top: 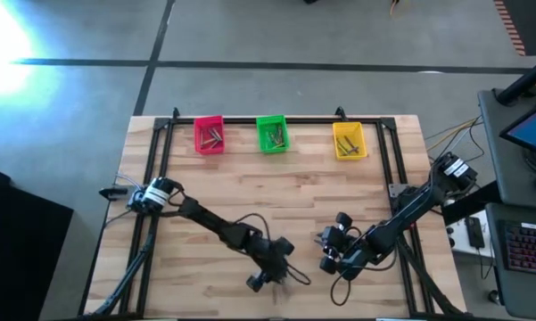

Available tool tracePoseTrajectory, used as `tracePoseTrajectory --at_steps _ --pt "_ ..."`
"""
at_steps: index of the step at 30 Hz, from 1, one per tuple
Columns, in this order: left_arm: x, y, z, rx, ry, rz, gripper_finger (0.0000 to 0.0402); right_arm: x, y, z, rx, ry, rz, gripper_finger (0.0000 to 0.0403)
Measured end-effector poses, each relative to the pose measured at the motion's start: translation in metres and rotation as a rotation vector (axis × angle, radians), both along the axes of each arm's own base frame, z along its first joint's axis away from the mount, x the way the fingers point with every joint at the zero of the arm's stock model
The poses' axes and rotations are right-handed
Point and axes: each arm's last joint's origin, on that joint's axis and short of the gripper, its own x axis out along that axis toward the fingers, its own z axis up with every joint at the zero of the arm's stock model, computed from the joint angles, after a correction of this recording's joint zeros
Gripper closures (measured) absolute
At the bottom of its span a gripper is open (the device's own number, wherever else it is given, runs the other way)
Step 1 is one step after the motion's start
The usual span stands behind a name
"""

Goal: Sort crayons
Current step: Put the brown crayon into the green basket

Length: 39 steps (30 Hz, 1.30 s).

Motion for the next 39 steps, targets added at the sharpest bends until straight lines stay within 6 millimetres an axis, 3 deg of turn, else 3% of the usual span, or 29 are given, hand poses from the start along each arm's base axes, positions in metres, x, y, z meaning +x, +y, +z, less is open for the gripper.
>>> tracePoseTrajectory --at_steps 6,18,23,27,33,39 --pt "0.003 0.008 -0.001 0.043 0.049 0.06 0.0307 0.0 0.0 0.0 -0.002 0.002 0.0 0.0325" --pt "-0.001 0.025 -0.004 -0.004 0.129 0.221 0.0392 -0.001 0.0 0.0 -0.002 0.002 0.002 0.0326" --pt "-0.002 0.025 -0.001 -0.015 0.118 0.241 0.0395 -0.001 0.0 0.0 -0.001 0.001 0.002 0.033" --pt "-0.004 0.027 0.012 -0.021 0.082 0.244 0.0399 -0.001 0.0 0.0 0.0 0.001 0.002 0.0335" --pt "-0.029 0.041 0.027 0.028 -0.004 0.347 0.0401 -0.001 0.0 0.0 0.006 -0.003 -0.003 0.0333" --pt "-0.076 0.062 0.037 -0.055 -0.136 0.495 0.0401 0.0 0.0 0.0 0.01 -0.005 -0.007 0.0333"
